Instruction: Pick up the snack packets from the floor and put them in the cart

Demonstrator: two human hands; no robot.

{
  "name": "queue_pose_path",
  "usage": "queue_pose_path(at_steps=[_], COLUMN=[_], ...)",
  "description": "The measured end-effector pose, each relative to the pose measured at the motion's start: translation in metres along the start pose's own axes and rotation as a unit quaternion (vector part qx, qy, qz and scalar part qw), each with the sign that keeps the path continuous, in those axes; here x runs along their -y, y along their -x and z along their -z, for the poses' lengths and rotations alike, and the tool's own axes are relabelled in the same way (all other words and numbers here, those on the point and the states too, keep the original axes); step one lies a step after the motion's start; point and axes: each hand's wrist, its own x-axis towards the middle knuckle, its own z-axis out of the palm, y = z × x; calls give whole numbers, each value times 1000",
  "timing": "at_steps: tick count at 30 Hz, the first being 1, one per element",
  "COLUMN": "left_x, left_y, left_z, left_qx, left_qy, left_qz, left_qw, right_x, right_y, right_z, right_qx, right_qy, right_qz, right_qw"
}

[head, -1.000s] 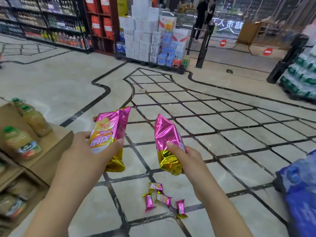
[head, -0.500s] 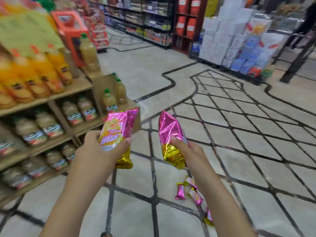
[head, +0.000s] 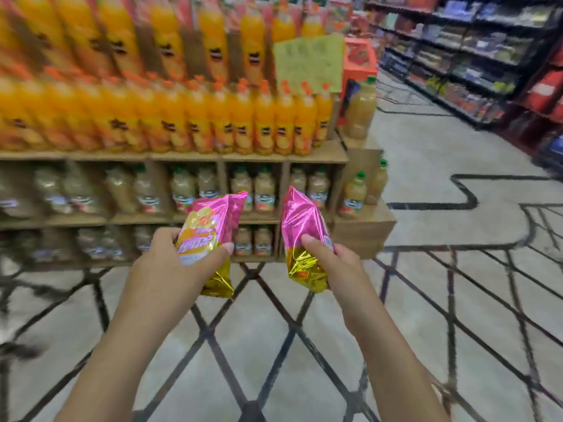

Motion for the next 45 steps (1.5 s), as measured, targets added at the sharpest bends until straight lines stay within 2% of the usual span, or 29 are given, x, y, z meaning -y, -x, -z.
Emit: queue_pose_path(at_steps=[12, 22, 28, 34, 39, 45], left_x=[112, 212, 257, 294, 337, 392], left_y=[-69, -134, -203, -235, -243, -268], left_z=[155, 266, 343, 423, 469, 539], left_qx=[-160, -279, -333, -384, -394, -359], left_qy=[31, 45, 41, 37, 42, 20], left_qz=[108, 238, 272, 320, 370, 364], left_qw=[981, 929, 902, 865, 840, 859], right_x=[25, 28, 42, 56, 34, 9], right_y=[-49, -94, -131, -133, -118, -103], right_z=[-235, -444, -592, -724, -800, -885], right_qx=[197, 333, 385, 465, 510, 497], right_qy=[78, 141, 162, 188, 217, 248], right_qz=[-20, -30, -23, -23, -31, -70], right_qw=[977, 932, 908, 865, 832, 829])
